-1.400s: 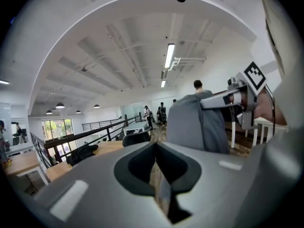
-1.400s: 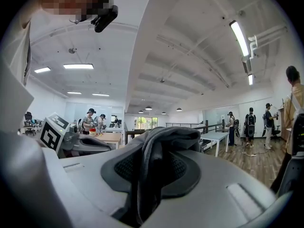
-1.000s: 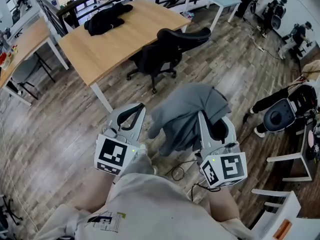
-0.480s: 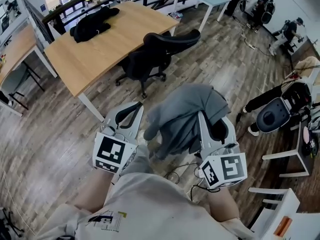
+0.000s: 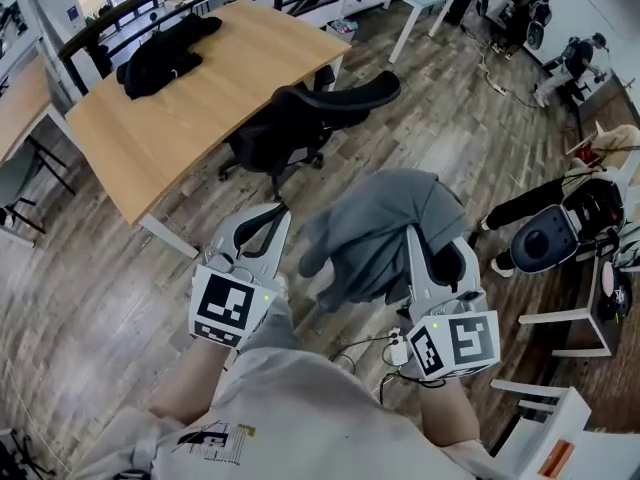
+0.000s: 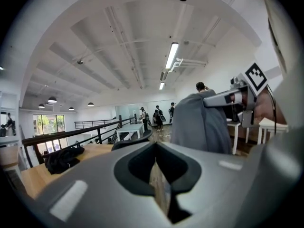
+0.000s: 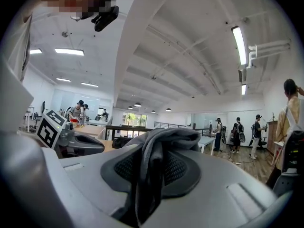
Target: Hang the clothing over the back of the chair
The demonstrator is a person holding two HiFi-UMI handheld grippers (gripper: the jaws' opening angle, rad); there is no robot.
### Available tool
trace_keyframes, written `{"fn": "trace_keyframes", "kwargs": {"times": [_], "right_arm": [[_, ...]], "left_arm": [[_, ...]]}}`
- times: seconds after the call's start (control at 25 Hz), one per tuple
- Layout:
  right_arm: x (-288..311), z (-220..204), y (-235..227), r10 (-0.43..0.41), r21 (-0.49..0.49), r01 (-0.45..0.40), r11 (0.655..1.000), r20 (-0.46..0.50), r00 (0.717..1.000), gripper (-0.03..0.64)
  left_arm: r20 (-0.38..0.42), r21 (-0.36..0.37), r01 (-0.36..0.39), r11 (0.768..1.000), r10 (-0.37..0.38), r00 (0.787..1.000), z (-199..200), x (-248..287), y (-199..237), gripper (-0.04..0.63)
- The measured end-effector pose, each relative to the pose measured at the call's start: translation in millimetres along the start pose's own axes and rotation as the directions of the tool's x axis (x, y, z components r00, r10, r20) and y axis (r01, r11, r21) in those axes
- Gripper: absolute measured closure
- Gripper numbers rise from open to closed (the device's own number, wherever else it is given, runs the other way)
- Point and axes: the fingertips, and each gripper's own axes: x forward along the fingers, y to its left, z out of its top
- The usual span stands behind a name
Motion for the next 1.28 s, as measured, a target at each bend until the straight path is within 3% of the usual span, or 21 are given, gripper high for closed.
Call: {"fn": "trace_keyframes", "kwargs": {"times": [0.48, 0.68, 0.92, 1.28], "right_arm": [[129.4, 21.9, -63.7, -0.019, 0.014, 0.019, 1.000, -0.007, 1.000, 0.518], [179.6, 31.5, -78.8, -0.028, 0.009, 0.028, 1.000, -0.006, 1.000, 0.518], [212.7, 41.7, -95.9, -0.039, 0.049, 0.037, 0.998, 0.038, 0.999, 0.518], [247.0, 73.4, -108.4, -0.019, -0.028, 0.021, 0.999, 0.065, 0.998, 0.517]], "left_arm": [[-0.021, 0.006, 0.046, 0.999, -0.045, 0.999, 16.9, 130.1, 77.6, 0.595], [0.007, 0.028, 0.061, 0.998, -0.061, 0.998, 31.8, 173.5, 114.5, 0.595], [0.040, 0.048, 0.066, 0.997, -0.068, 0.997, 51.0, 198.8, 144.1, 0.595], [0.049, 0.048, 0.044, 0.998, -0.047, 0.998, 65.5, 216.5, 157.7, 0.595]]}}
